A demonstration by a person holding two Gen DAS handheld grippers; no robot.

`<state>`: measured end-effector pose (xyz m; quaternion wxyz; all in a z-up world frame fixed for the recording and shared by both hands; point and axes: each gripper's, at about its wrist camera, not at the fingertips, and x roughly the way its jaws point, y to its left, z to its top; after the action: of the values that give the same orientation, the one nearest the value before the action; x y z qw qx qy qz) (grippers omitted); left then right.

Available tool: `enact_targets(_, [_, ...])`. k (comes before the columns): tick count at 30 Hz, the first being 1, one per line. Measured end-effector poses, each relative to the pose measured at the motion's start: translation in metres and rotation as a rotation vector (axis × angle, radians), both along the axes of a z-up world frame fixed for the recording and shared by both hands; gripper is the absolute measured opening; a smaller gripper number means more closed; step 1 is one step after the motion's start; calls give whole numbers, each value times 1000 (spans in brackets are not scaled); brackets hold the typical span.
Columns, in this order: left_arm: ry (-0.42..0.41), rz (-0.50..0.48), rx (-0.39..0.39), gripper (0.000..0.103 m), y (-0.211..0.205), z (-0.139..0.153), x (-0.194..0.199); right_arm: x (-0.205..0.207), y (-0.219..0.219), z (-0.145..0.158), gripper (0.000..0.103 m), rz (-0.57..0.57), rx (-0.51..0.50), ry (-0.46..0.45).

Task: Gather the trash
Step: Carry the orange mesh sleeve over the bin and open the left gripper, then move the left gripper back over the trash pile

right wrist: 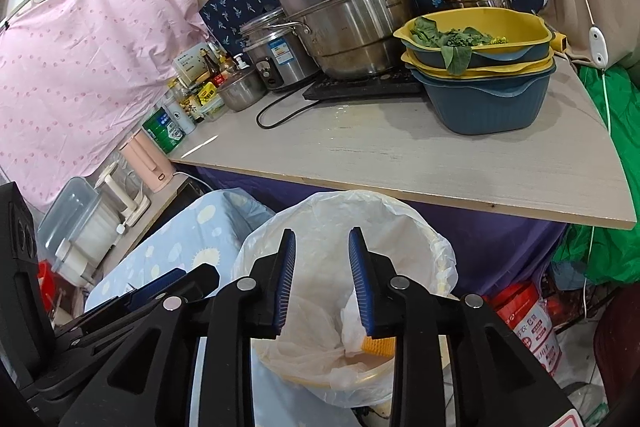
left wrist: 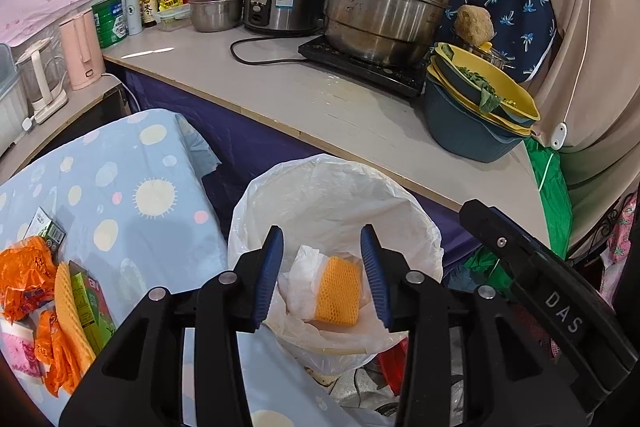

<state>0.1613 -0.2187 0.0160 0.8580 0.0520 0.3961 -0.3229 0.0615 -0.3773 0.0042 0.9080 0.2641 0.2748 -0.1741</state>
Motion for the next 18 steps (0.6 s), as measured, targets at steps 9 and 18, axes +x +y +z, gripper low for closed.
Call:
enact_targets(9, [-12,31,-16,47,31,12,-5,-1,28,14,31,34,-48,-7])
enact_targets(18, [-23,127,-25,63,95,14,-10,2,79,20,33,125,-76,-2])
